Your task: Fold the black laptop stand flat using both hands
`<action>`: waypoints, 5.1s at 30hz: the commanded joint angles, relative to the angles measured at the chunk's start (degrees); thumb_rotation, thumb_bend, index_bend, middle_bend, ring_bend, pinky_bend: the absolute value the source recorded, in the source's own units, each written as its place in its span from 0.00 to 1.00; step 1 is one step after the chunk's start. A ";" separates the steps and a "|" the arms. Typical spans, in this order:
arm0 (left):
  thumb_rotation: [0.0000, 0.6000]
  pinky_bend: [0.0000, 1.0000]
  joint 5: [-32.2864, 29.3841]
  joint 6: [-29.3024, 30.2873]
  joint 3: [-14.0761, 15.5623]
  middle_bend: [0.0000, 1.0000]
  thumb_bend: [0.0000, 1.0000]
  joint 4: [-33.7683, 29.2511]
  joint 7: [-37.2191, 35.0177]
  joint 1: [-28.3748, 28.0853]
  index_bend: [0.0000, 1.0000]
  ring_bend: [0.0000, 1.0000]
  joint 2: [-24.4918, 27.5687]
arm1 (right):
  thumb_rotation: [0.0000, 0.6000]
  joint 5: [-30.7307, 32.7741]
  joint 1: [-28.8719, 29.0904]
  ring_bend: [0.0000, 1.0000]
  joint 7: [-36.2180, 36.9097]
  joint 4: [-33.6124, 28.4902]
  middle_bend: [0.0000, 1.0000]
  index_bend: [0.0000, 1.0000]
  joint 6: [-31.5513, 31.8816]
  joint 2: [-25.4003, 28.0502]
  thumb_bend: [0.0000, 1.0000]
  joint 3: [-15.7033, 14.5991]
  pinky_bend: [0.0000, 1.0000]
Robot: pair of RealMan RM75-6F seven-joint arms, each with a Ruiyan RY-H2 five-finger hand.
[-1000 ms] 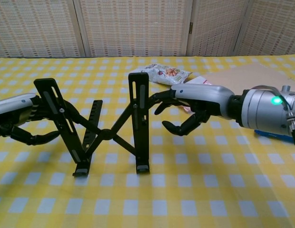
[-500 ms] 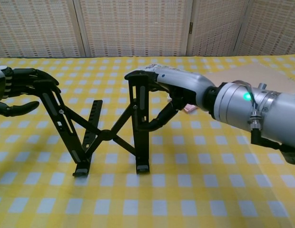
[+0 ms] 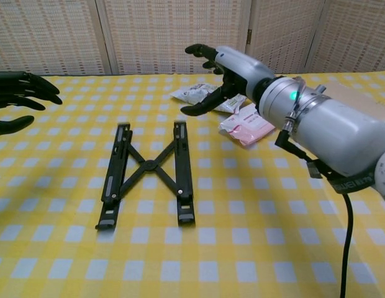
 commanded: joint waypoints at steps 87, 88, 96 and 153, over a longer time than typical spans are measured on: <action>1.00 0.05 -15.04 -28.32 -7.42 0.03 0.30 28.50 36.29 -19.00 0.05 0.00 -24.38 | 1.00 -34.26 -0.62 0.00 -8.72 44.64 0.00 0.00 2.90 -20.65 0.23 -14.17 0.00; 1.00 0.05 -15.06 -28.42 -7.46 0.03 0.30 28.26 35.96 -18.99 0.05 0.00 -24.28 | 1.00 -34.36 -0.51 0.00 -8.54 45.09 0.00 0.00 2.99 -20.99 0.23 -14.22 0.00; 1.00 0.05 -15.41 -29.56 -7.52 0.03 0.30 27.27 34.08 -18.99 0.05 0.00 -23.87 | 1.00 -35.37 0.54 0.00 -5.95 48.65 0.00 0.00 5.28 -23.66 0.23 -14.22 0.00; 1.00 0.02 -13.57 -16.44 -8.86 0.03 0.31 14.85 19.74 -8.60 0.05 0.00 -8.06 | 1.00 -12.50 26.06 0.00 -36.56 15.42 0.01 0.00 -37.13 -3.10 0.23 -10.41 0.00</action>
